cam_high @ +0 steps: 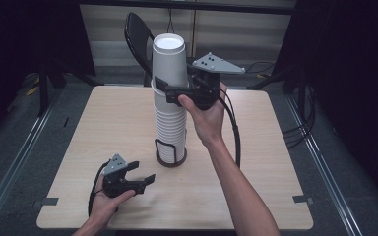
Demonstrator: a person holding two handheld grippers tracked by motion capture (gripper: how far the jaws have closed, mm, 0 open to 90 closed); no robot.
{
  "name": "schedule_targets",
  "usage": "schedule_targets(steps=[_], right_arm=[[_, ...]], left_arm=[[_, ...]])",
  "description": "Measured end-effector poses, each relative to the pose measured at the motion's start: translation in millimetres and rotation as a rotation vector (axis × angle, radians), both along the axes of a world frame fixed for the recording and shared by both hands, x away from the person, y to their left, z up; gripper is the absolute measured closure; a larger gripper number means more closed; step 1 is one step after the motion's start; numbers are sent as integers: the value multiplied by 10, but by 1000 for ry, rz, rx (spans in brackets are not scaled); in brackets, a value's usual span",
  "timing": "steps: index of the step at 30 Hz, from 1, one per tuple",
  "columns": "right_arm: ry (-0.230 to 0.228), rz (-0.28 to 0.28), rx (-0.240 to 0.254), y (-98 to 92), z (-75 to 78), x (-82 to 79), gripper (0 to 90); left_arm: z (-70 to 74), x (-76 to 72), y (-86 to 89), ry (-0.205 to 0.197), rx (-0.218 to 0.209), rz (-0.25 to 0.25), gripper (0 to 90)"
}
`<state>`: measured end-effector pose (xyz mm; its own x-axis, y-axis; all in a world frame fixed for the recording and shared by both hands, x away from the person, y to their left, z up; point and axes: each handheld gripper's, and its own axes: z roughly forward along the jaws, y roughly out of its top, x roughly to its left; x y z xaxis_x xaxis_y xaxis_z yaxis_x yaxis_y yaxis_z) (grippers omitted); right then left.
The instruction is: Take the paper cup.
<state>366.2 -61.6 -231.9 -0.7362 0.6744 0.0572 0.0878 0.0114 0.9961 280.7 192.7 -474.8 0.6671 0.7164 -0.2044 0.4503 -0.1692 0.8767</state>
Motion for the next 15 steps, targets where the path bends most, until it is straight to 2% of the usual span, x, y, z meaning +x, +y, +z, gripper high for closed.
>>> schedule_targets(steps=[15], right_arm=[[-20,12,38,-10,130,-17,127]], left_arm=[[-1,-1,-3,1,0,-2,171]])
